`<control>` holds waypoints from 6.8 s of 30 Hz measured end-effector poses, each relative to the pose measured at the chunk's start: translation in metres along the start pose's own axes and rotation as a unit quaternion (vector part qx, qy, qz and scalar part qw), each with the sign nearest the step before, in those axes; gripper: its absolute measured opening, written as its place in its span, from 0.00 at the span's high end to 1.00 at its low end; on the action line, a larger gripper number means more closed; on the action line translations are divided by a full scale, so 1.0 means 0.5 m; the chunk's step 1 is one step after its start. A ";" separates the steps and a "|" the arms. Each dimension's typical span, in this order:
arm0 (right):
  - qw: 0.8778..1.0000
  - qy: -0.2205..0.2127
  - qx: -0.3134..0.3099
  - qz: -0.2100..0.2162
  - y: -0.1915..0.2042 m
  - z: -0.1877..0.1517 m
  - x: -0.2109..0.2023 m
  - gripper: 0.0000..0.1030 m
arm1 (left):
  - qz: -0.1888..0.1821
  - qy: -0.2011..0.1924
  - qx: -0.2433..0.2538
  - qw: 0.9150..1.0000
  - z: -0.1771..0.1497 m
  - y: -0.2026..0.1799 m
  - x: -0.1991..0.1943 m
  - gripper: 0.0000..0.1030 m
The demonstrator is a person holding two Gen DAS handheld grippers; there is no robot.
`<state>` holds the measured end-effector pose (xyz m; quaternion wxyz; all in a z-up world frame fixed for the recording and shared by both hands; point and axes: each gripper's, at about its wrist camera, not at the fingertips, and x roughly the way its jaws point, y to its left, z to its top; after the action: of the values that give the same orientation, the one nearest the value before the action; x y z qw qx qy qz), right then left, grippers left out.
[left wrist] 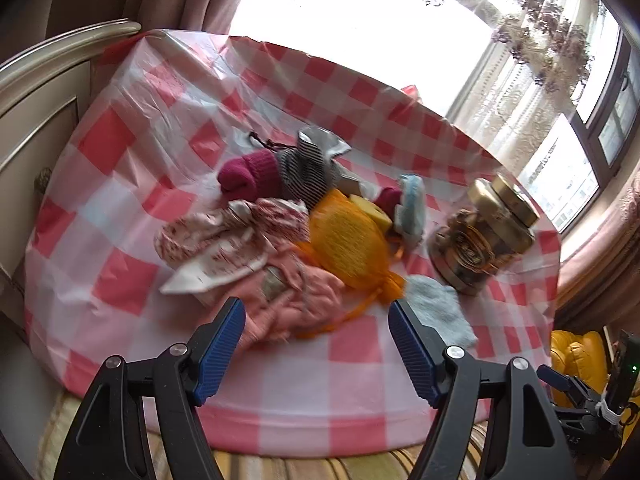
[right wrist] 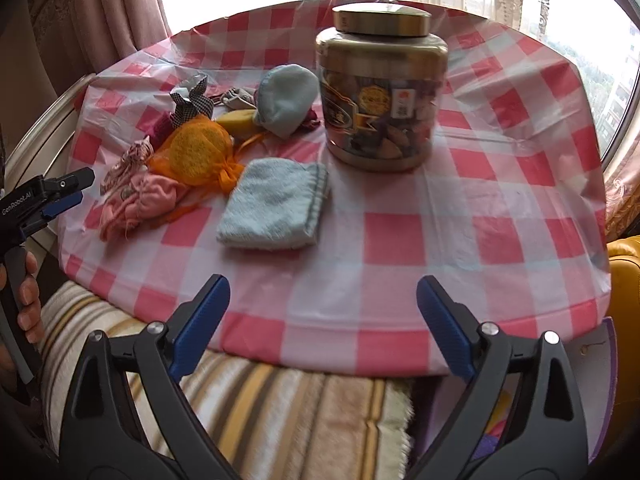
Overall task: Organize soft objects
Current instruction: 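Return both tools to the table and grasp the light-blue towel with the right tool, then grasp the floral cloth with the left tool while the right tool lifts the blue towel, then carry the blue towel and floral cloth into the white box and release both, then return both tools to the table and grasp the pink towel with the left tool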
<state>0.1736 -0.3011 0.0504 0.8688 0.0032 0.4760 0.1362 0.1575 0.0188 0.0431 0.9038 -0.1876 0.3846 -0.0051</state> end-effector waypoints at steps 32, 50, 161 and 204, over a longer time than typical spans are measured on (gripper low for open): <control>0.997 0.056 -0.037 -0.039 0.117 0.095 0.259 0.05 | 0.042 0.021 0.062 0.997 0.097 0.105 0.197 0.73; 0.998 0.025 -0.051 -0.018 0.128 0.082 0.227 0.65 | 0.015 -0.043 -0.002 0.999 0.090 0.145 0.132 0.96; 0.970 -0.060 0.184 -0.151 -0.438 -0.196 -0.204 0.45 | -0.251 0.179 0.154 0.939 -0.281 -0.606 0.075 0.39; 0.997 -0.059 -0.020 -0.037 -0.070 -0.071 -0.094 0.02 | -0.026 -0.004 0.123 0.992 -0.088 -0.189 0.001 0.20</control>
<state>0.1285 -0.3504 0.0649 0.8999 -0.0240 0.4206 0.1126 0.1401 -0.0837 0.0470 0.9210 -0.0852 0.3726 -0.0751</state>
